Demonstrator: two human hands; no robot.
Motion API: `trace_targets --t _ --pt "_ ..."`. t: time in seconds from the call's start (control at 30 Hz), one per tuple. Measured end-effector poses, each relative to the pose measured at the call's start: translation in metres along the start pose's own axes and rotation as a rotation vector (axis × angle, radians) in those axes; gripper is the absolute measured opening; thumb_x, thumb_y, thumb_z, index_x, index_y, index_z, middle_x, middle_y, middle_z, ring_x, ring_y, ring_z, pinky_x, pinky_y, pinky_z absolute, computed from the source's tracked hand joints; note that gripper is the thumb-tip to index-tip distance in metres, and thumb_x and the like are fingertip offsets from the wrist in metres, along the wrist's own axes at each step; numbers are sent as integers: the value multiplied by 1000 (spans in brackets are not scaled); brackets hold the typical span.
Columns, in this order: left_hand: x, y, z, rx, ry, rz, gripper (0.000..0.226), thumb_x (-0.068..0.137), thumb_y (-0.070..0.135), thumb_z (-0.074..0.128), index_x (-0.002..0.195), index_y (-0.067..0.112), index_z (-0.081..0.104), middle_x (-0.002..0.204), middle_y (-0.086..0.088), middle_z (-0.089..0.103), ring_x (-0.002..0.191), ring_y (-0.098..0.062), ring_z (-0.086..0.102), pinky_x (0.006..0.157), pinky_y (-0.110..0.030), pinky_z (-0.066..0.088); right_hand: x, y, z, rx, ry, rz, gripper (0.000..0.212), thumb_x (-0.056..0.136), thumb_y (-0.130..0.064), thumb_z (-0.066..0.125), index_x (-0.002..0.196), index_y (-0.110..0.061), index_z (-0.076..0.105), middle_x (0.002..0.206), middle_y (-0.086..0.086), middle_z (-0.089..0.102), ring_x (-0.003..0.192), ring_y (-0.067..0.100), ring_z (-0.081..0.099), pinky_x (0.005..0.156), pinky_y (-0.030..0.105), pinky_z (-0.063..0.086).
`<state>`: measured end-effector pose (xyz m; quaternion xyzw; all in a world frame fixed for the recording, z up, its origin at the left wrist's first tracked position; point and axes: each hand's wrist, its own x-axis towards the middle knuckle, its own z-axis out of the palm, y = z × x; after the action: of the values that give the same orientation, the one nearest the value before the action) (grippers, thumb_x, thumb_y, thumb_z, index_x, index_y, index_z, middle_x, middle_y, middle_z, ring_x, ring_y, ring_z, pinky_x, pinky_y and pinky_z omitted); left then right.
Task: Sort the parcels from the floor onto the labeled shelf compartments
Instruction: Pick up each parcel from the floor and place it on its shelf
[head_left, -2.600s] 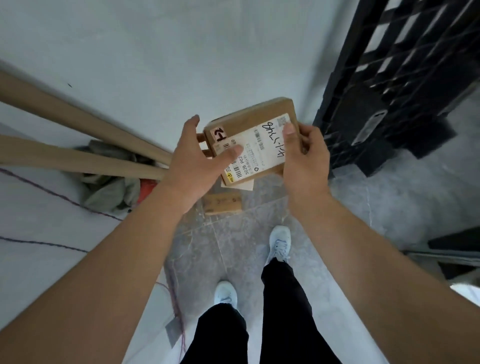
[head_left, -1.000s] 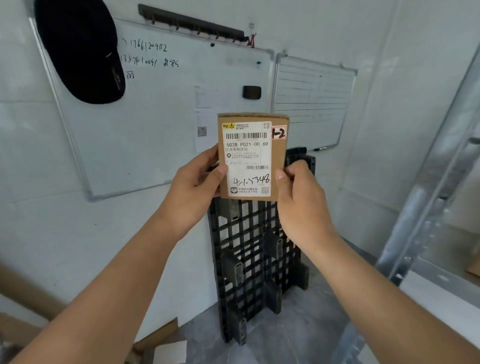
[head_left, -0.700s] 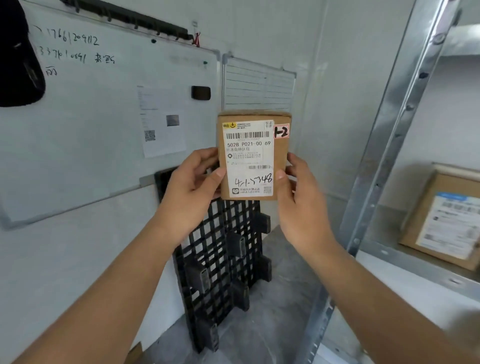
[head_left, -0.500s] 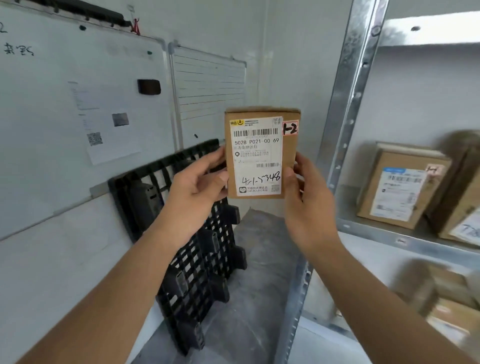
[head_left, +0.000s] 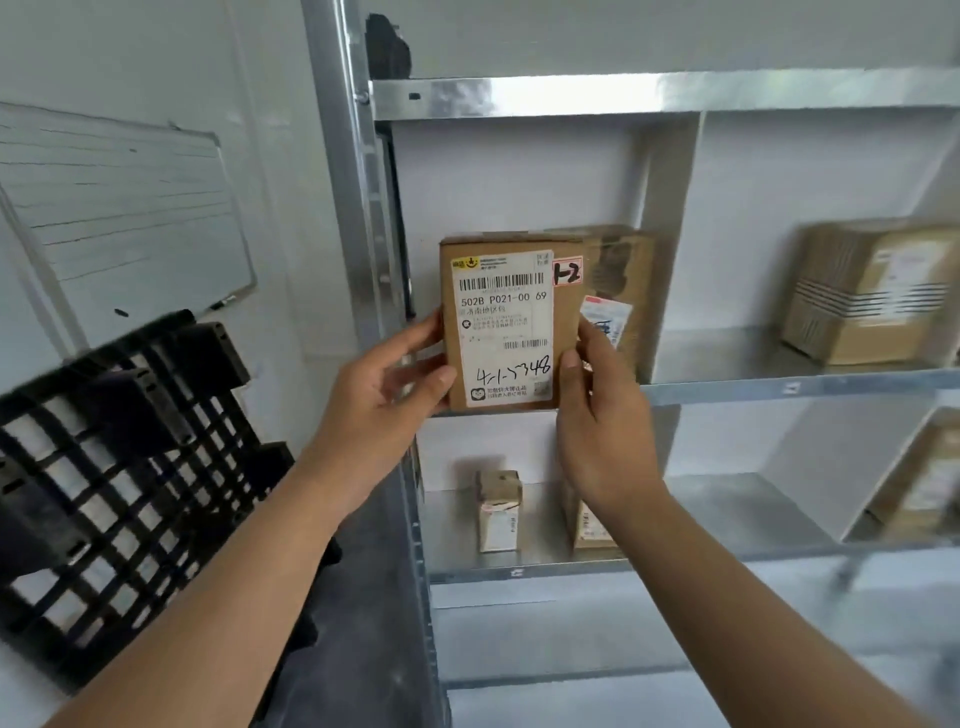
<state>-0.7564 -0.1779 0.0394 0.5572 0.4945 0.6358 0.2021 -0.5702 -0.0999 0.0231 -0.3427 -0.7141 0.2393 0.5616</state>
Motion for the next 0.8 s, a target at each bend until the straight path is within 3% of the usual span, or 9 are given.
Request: trace_targets --t 0.1,0.2,0.4,0.5,0.57,0.63,0.8 --pt "-7 10 54 -17 -52 -14 56 95 9 71 134 48 59 129 17 71 125 -9 65 103 -43 57 -7 15 -55 -49 46 16 41 112 -34 35 151 -28 47 134 -5 65 120 13 60 101 40 54" --pt "-16 17 106 -40 -80 -45 58 93 12 74 135 50 59 122 17 73 121 -6 66 104 -42 56 -16 30 -111 -91 68 32 40 112 -29 38 151 -27 47 133 -4 65 120 16 60 100 41 53" --pt "-34 26 200 -38 -100 -66 58 91 21 78 122 66 58 124 16 71 129 -10 61 108 -46 53 -27 60 -206 -152 32 75 39 112 -30 38 150 -31 46 133 -8 66 113 4 59 96 27 53" --pt "-37 27 234 -47 -133 -94 59 93 17 75 131 57 54 124 19 71 129 -6 60 101 -28 57 -25 76 -235 -157 28 112 39 112 -29 39 151 -33 46 132 -11 64 109 -2 55 90 10 47" --pt "-33 27 252 -49 -151 -100 58 94 14 73 133 54 54 122 21 72 127 -3 61 99 -24 56 -20 88 -249 -157 19 131 40 112 -29 40 151 -33 46 130 -14 62 105 -6 56 82 0 43" --pt "-24 23 268 -47 -158 -121 58 94 12 72 127 57 55 118 23 74 126 -5 63 102 -30 56 -12 102 -259 -147 18 136 40 112 -29 40 151 -33 46 129 -15 61 105 -7 57 80 -2 43" --pt "13 -4 303 -54 -168 -158 57 92 13 74 120 61 60 120 17 74 129 -14 62 108 -50 53 23 147 -271 -119 0 179 40 111 -34 40 151 -35 46 137 -11 63 115 1 58 93 14 49"
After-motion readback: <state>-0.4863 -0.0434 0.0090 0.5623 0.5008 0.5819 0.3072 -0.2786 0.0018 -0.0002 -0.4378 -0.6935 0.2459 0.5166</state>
